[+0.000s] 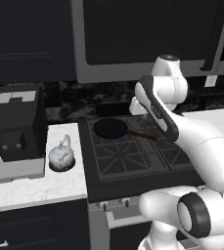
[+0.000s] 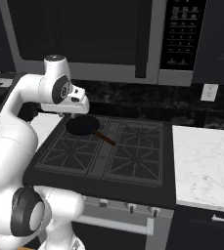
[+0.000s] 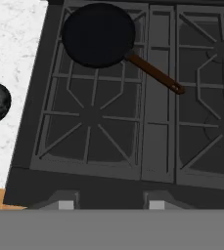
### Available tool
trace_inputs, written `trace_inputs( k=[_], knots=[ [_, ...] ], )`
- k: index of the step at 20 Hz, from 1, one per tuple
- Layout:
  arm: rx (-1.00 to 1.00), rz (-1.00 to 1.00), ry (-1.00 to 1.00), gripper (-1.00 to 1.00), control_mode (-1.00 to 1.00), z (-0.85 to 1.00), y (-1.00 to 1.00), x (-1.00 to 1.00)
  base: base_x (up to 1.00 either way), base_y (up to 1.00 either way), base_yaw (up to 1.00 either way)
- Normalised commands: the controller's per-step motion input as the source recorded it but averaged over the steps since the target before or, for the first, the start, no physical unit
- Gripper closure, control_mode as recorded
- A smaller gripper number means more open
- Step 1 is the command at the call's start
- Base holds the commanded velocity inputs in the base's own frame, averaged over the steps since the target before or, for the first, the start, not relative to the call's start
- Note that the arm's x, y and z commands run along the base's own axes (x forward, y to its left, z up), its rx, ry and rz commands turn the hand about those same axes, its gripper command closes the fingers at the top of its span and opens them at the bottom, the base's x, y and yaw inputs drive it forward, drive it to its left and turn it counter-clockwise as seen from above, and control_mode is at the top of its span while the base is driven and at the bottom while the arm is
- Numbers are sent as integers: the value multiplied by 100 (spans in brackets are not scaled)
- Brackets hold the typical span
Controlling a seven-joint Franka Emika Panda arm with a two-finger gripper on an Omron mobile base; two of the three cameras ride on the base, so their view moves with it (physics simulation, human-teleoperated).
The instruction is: Pick the kettle from the counter and place it on a stove burner. Then turn the burner on.
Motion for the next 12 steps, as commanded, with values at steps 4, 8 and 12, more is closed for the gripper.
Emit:
trace_inputs(
  k=[4, 8, 12],
  knots=[
    [0, 0, 0, -100, -100, -8, 1, -15, 0, 0, 0],
    [0, 0, 0, -100, -100, -21, 21, -28, 0, 0, 0],
    [0, 0, 0, -100, -100, -23, 31, -11, 0, 0, 0]
  ],
)
